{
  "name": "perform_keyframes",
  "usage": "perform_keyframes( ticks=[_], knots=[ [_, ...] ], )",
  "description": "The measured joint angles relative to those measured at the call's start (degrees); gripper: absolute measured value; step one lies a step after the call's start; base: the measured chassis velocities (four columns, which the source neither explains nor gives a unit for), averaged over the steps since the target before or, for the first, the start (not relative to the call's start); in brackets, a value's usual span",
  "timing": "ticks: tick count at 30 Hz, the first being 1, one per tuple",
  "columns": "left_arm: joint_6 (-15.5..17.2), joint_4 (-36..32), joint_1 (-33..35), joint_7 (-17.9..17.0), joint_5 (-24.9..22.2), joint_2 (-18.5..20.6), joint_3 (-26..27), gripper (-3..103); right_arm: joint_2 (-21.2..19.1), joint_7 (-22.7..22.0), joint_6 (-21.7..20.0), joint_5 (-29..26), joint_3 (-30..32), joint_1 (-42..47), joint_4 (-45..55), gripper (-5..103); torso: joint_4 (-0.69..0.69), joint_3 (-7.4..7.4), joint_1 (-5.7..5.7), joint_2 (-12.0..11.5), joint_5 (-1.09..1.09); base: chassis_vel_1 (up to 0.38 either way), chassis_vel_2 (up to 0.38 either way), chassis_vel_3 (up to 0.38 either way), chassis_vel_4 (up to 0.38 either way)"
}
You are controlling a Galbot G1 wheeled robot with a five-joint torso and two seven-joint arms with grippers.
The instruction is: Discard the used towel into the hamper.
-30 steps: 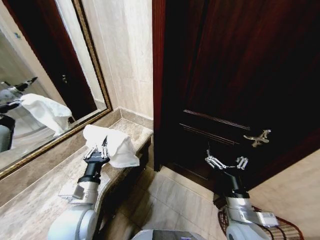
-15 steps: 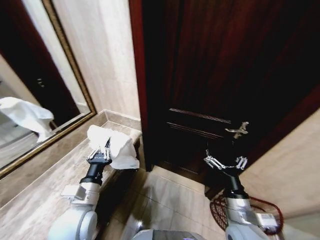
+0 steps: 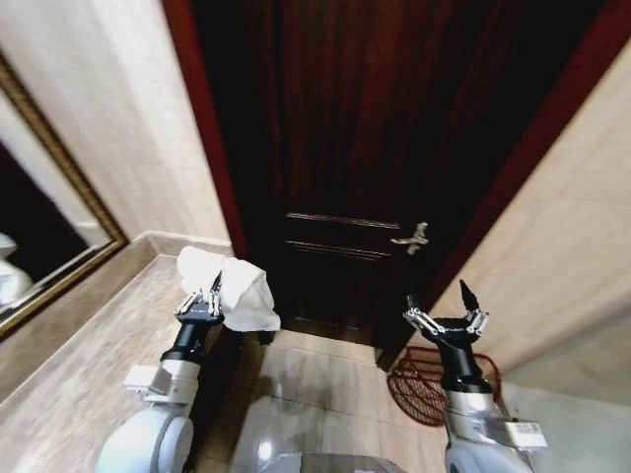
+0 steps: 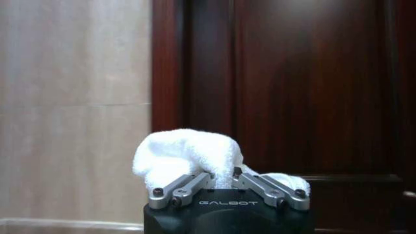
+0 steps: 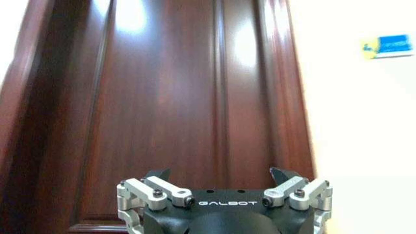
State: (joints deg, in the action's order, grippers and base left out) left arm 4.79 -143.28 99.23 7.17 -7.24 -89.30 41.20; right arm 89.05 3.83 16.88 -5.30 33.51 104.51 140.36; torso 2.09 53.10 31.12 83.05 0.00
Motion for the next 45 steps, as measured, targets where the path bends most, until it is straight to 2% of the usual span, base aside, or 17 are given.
perform_keyframes(
  ticks=[27,45],
  knots=[
    [-0.1,0.0,-0.1,0.6,-0.3,0.2,-1.1,7,0.1,-0.1,0.6,-0.6,-0.3,0.2,0.5,100,-0.01,0.0,0.0,0.0,0.0,-0.125,-0.123,-0.122,-0.127],
    [0.7,0.0,-0.9,1.5,-2.0,0.5,-1.8,7,0.5,-0.1,0.6,-0.1,-0.5,0.3,1.0,100,-0.01,0.0,0.0,0.0,0.0,-0.125,-0.124,-0.121,-0.127]
  ],
)
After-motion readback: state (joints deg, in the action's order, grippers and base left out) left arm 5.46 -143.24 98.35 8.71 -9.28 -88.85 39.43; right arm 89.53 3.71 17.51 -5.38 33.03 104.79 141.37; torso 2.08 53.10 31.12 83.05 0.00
